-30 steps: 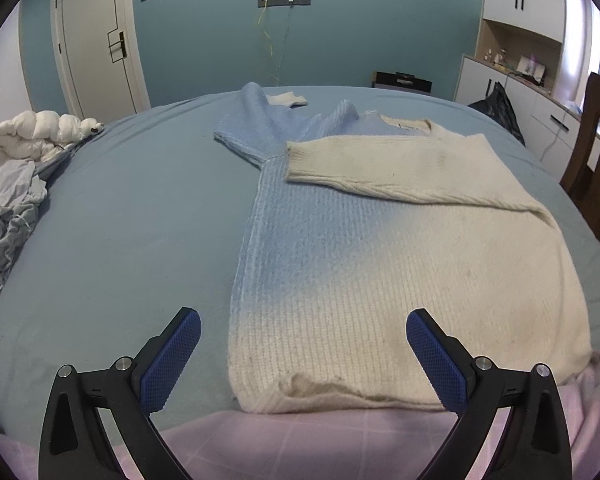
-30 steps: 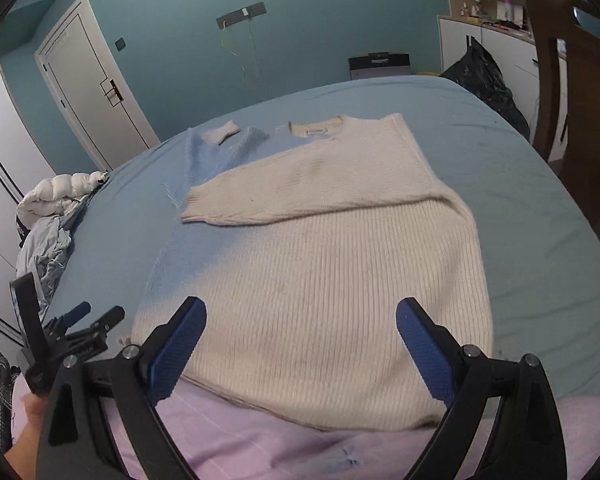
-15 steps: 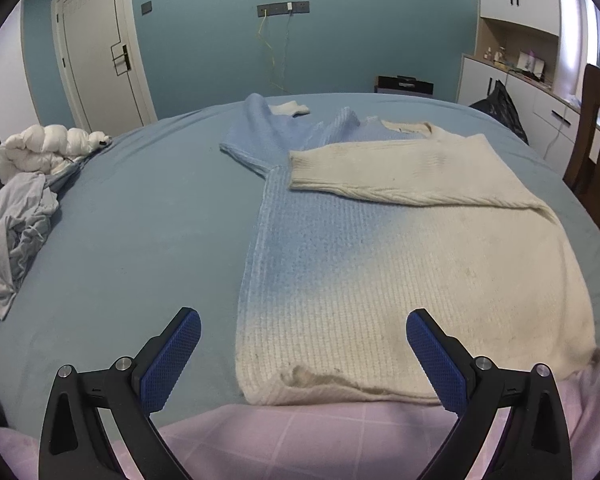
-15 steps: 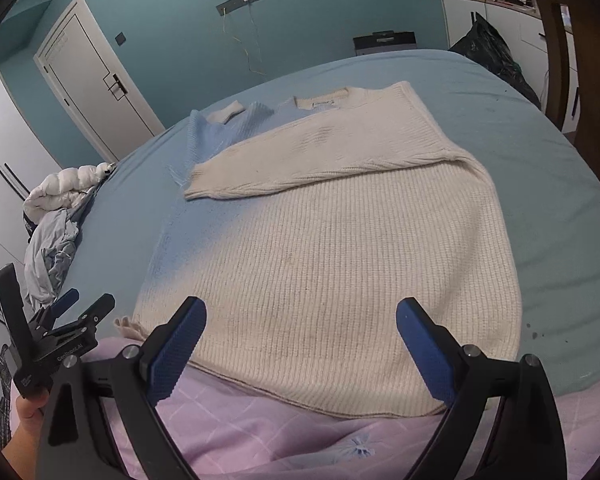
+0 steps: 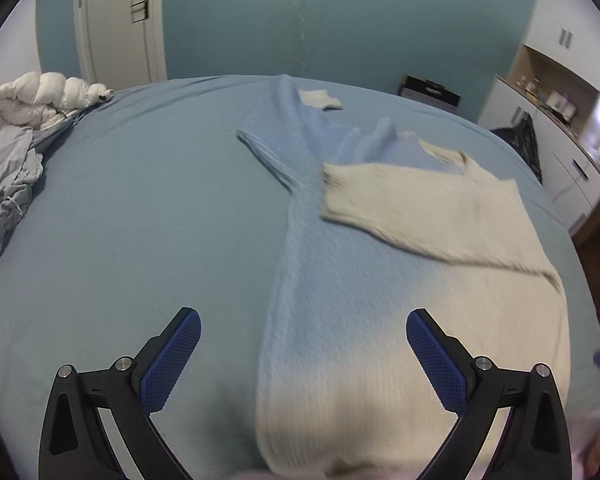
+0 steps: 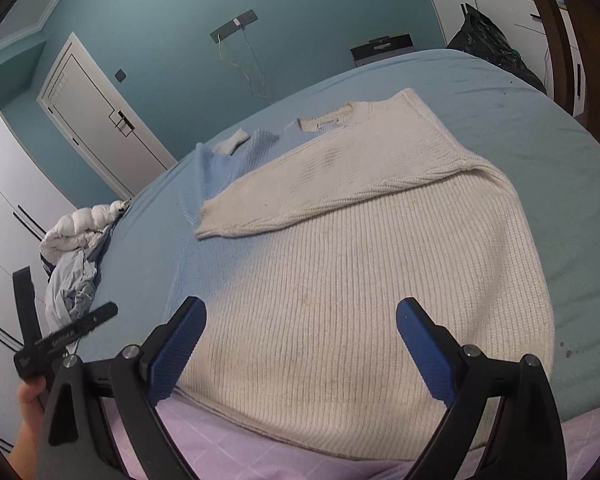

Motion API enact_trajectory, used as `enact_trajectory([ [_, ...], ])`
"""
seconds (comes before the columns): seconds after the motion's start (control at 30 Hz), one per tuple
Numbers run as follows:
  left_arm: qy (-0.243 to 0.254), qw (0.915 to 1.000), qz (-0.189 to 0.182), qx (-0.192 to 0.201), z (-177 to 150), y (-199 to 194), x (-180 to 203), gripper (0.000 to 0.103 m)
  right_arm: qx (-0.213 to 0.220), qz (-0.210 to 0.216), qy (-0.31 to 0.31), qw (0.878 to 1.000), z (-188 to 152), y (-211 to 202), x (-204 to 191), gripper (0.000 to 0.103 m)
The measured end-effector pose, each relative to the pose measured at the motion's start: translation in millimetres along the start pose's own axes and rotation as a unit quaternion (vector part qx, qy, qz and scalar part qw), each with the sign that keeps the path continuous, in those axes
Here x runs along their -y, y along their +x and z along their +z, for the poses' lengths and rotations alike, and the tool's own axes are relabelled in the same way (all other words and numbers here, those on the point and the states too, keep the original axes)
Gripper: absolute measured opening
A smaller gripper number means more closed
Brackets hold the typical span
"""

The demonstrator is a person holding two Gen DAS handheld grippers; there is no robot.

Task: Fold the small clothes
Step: 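Move the left gripper to the blue sleeve and grasp its cuff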

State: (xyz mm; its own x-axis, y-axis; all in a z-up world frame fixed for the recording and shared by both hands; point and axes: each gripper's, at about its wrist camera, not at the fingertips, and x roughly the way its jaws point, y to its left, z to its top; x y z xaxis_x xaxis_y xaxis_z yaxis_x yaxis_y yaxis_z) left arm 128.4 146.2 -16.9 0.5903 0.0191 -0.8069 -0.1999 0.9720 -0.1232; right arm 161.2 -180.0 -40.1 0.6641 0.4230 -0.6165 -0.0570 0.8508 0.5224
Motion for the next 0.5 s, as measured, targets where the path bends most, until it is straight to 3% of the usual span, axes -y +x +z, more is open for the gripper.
enact_trajectory([
  [0.17, -0.053, 0.9985, 0.006, -0.012, 60.6, 51.0, -46.7, 0.103, -0.014, -0.005, 0.0, 1.0, -2.9, 10.5, -1.9, 0.094],
  [0.23, -0.058, 0.9974, 0.038, -0.018, 88.5, 80.0, -64.7, 0.103, -0.02, -0.005, -0.004, 1.0, -3.7, 16.5, -5.7, 0.094],
  [0.3, -0.03, 0.995, 0.094, -0.018, 115.8, 109.7, -73.0, 0.103, -0.029, -0.01, -0.013, 0.999, -6.0, 20.7, -9.8, 0.094],
  [0.4, 0.005, 0.9906, 0.137, -0.005, 146.6, 145.0, -76.3, 0.103, -0.052, -0.022, -0.032, 0.998, -11.7, 33.4, -14.4, 0.094],
  [0.5, -0.006, 0.9949, 0.099, -0.018, 178.0, 192.8, -79.3, 0.103, -0.077, -0.031, -0.035, 0.996, -16.2, 48.1, -11.3, 0.094],
])
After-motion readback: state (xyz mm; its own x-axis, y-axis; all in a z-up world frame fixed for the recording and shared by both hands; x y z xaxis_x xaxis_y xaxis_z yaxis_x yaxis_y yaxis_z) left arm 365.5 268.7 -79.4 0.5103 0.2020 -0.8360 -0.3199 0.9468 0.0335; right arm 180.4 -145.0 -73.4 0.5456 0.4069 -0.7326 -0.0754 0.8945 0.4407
